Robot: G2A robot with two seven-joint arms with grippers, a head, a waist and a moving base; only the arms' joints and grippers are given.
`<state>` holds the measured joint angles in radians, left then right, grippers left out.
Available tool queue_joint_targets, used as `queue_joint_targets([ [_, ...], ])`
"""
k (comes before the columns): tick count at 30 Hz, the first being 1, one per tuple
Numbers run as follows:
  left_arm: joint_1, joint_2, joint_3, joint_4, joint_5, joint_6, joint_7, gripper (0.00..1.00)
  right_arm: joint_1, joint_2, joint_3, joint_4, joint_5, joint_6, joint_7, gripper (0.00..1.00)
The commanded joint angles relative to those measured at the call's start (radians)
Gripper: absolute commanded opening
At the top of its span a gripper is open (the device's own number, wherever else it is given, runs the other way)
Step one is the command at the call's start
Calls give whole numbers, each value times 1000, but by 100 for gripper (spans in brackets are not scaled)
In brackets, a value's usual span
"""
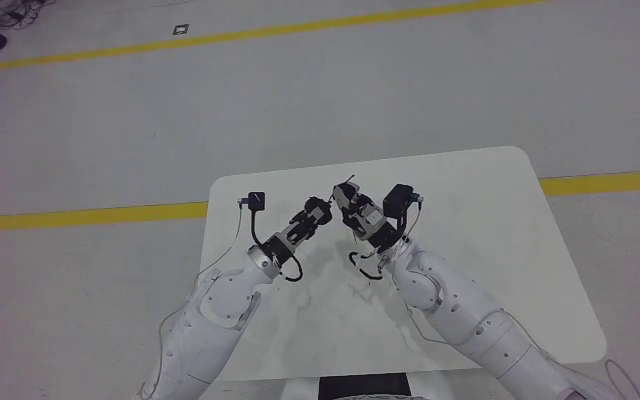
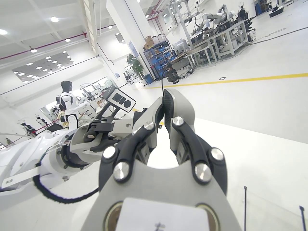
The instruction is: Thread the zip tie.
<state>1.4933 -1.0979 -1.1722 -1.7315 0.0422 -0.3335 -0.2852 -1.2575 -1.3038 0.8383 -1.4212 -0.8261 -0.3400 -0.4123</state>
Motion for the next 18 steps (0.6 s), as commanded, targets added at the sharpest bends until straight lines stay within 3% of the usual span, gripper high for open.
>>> queue_joint_targets([
  [1,0,0,-1,0,1,0,0,0,1,-1,1,2,1,0,-2,0],
  [18,1,0,-6,4,12,8,9,0,-32,3,40,-42,-18,0,-1,0],
])
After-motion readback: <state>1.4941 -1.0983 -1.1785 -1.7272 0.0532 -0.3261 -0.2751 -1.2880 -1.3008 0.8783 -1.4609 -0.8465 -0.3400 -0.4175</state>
